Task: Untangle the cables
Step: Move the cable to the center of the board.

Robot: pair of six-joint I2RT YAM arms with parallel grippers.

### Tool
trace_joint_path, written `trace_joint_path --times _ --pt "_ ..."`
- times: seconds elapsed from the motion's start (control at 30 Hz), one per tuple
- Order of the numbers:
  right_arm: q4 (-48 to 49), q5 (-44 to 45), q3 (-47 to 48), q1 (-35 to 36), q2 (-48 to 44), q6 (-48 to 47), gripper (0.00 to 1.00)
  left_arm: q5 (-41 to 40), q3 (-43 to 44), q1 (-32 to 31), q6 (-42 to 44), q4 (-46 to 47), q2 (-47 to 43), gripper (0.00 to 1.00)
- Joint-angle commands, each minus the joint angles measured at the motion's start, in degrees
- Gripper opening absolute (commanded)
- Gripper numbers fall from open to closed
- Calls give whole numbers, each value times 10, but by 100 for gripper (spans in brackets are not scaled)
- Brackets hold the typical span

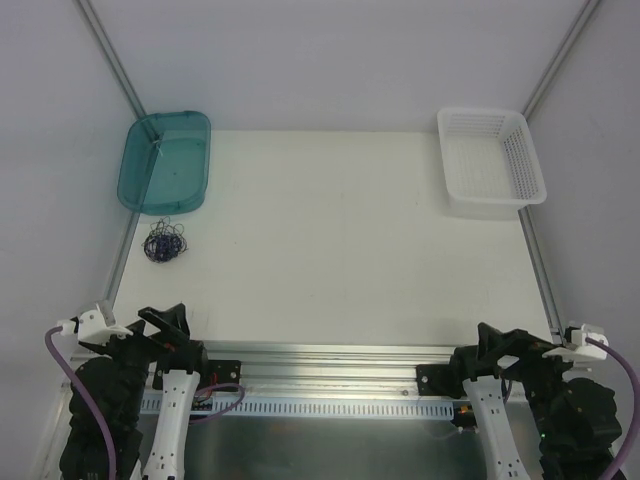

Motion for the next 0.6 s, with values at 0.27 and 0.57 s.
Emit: trace_joint_path --times 0.27,0.57 --pt "37 -146 -64 -5 32 60 97 45 -123 1 -121 71 78 99" --pt "21 -90 -88 -5 170 25 97 -50 -146 2 -122 201 320 99"
